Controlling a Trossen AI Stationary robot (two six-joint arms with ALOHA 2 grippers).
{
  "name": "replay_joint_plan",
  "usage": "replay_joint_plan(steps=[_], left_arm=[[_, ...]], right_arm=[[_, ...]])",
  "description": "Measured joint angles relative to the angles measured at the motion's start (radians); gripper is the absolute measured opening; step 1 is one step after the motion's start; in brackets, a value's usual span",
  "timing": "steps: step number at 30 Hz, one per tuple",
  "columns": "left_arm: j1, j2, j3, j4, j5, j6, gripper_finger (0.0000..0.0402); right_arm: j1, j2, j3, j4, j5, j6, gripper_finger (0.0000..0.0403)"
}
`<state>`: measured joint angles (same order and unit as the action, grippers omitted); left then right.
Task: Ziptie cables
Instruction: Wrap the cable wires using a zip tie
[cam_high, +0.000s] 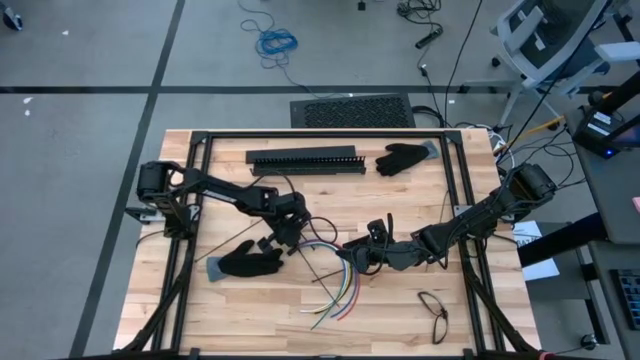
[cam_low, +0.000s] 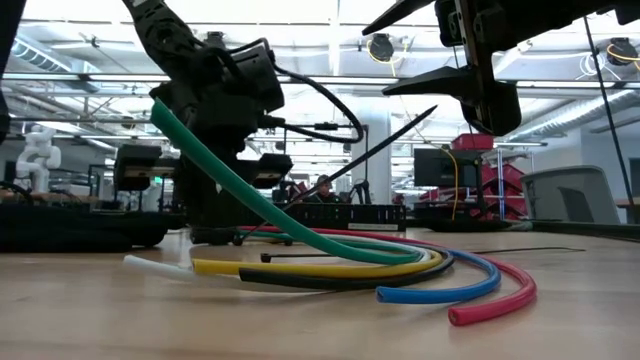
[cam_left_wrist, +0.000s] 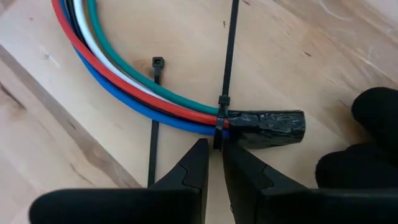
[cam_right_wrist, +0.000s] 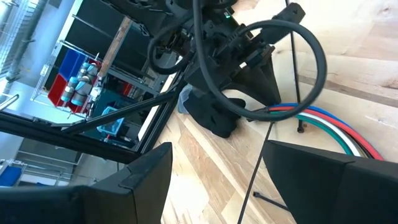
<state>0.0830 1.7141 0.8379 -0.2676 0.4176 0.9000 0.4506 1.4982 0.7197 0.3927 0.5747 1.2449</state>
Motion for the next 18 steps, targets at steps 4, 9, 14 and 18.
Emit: replay_joint_plan(steps=[4,9,14,18], left_arm=[[0.0,0.01,0.002,0.001,0.006,-0.001,0.0047],[0.0,0.008,0.002,0.0,0.004,-0.002,0.0047],[0.0,0.008,0.013,-0.019,-0.002,-0.004,0.0047],[0.0,0.011,0.048,-0.059,-0.009,-0.004,0.0047]], right_arm=[[0.0,0.0,0.0,0.0,0.0,0.0,0.0249],[0.0,0.0,0.0,0.0,0.0,0.0,0.0249],[0.0,0.0,0.0,0.0,0.0,0.0,0.0249],[0.0,0.0,0.0,0.0,0.0,0.0,0.0249]])
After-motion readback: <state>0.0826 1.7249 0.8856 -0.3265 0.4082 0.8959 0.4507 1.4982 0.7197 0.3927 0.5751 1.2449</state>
